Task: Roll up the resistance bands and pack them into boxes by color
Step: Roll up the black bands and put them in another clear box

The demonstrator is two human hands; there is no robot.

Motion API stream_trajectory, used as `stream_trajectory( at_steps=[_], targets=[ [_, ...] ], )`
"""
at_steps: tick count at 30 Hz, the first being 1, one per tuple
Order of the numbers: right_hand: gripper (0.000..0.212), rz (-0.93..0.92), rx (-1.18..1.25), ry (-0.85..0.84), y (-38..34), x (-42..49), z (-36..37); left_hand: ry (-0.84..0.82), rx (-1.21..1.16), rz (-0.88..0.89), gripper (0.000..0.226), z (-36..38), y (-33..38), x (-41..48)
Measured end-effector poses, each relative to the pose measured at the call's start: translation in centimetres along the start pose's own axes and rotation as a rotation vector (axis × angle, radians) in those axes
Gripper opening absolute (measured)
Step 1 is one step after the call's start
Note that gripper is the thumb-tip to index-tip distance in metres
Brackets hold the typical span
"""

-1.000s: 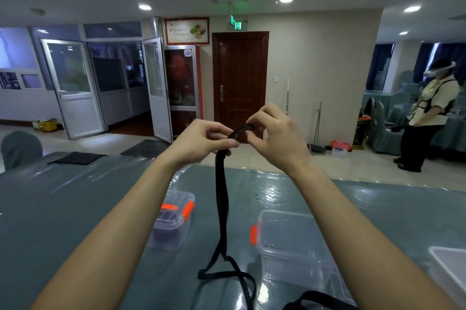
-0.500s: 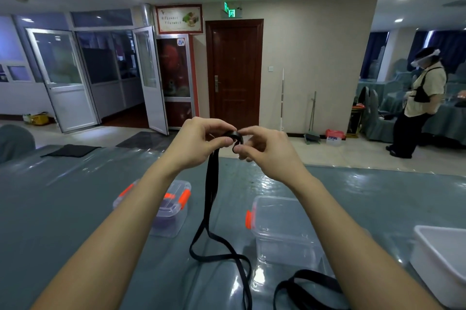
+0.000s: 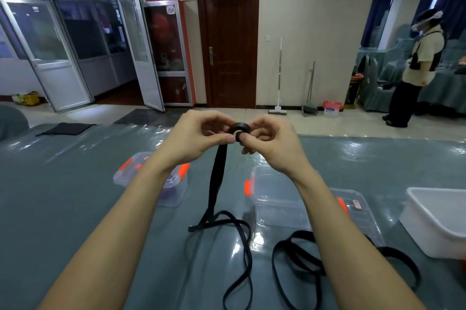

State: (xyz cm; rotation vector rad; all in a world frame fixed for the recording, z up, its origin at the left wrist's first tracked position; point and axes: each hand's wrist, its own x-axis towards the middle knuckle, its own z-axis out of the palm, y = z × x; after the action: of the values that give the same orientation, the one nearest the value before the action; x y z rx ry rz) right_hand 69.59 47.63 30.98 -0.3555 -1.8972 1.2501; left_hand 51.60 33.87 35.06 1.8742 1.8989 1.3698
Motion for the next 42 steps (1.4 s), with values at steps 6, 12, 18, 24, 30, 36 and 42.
stream_trajectory(
  at_steps=[6,12,18,24,30,36,42],
  targets=[
    [0.018,0.057,0.222,0.021,0.3,-1.4,0.7,-0.007,-0.162,-0.115,0.025,1.5,-2.3,-1.9],
    [0.019,0.137,0.363,0.000,0.4,-2.8,1.6,0.079,-0.325,-0.073,0.030,1.8,-3.0,-2.2],
    [0.015,0.148,0.456,0.037,0.9,-3.2,1.9,0.057,-0.377,-0.055,0.030,2.5,-3.9,-2.3],
    [0.017,0.199,0.572,0.042,0.7,-3.3,2.0,0.037,-0.417,-0.042,0.024,3.1,-3.7,-1.9],
    [0.022,0.246,0.526,-0.008,0.9,-4.0,2.4,0.011,-0.340,0.006,0.015,2.6,-3.6,-1.8],
    [0.018,0.205,-0.213,-0.026,0.8,-3.8,0.9,-0.125,-0.139,-0.006,0.011,1.9,-3.8,-1.8],
    [0.037,0.121,-0.469,-0.105,-1.3,-2.5,-1.0,-0.244,0.150,0.004,0.008,1.1,-2.1,-0.7]
  ],
)
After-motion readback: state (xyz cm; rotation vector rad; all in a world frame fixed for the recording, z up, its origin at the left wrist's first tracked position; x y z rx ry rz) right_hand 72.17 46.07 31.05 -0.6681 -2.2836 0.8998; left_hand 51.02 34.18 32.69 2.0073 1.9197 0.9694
